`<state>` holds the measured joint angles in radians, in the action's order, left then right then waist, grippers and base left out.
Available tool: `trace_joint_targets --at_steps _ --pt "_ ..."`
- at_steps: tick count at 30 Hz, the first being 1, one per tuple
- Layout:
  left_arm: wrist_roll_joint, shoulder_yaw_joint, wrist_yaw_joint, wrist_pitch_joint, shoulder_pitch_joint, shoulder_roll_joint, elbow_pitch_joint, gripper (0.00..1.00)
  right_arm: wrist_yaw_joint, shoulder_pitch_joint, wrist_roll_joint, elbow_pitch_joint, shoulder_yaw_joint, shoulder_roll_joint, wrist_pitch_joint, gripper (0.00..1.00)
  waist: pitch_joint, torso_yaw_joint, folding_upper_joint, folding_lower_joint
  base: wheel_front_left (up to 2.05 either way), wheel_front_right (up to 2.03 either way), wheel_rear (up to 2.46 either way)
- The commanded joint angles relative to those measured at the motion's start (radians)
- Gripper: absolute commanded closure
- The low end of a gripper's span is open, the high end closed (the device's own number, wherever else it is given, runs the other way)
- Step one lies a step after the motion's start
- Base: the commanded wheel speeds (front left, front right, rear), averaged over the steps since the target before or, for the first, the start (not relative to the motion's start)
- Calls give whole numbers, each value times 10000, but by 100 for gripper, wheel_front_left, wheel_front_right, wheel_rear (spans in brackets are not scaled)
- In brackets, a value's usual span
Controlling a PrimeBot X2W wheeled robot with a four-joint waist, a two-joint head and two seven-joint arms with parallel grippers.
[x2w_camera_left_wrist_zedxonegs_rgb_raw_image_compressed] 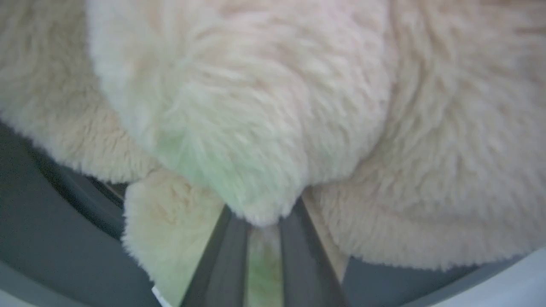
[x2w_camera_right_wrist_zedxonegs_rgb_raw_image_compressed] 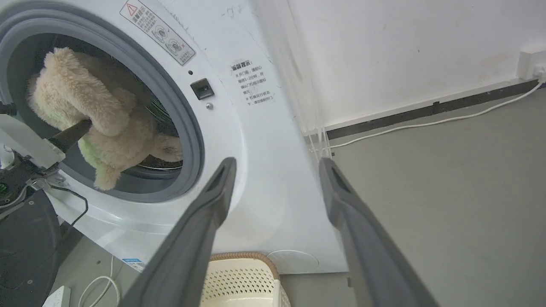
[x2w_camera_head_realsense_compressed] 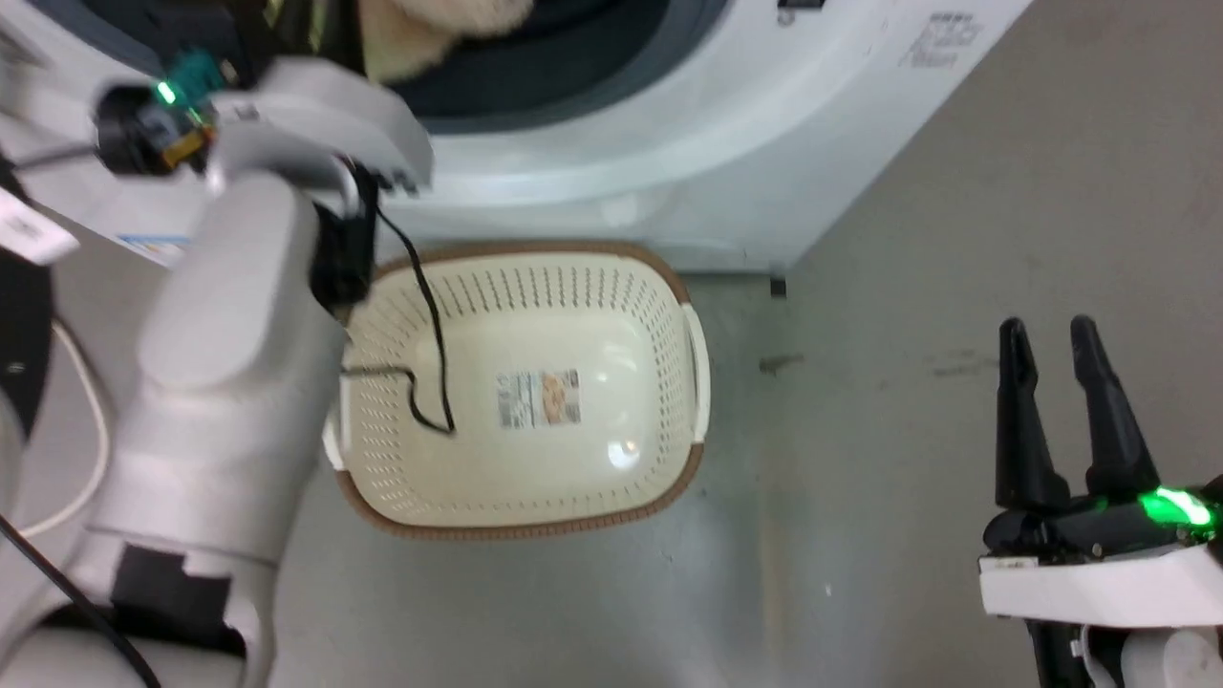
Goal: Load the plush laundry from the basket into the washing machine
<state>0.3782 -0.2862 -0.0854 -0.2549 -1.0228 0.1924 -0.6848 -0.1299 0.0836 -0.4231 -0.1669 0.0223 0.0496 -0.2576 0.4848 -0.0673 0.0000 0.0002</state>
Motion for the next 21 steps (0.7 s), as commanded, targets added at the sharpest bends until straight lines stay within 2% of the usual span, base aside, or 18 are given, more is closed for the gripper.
trace_joint_targets --at_steps 1,21 --pt "-129 46 -32 -68 -453 112 -15 100 -8 220 11 -83 -26 6 -42 0 648 -264 0 -2 0 0 0" --pt "-882 -99 -86 292 -4570 1186 -1089 100 -8 839 -371 -644 62 6 -42 0 3005 -1352 0 -2 0 0 0"
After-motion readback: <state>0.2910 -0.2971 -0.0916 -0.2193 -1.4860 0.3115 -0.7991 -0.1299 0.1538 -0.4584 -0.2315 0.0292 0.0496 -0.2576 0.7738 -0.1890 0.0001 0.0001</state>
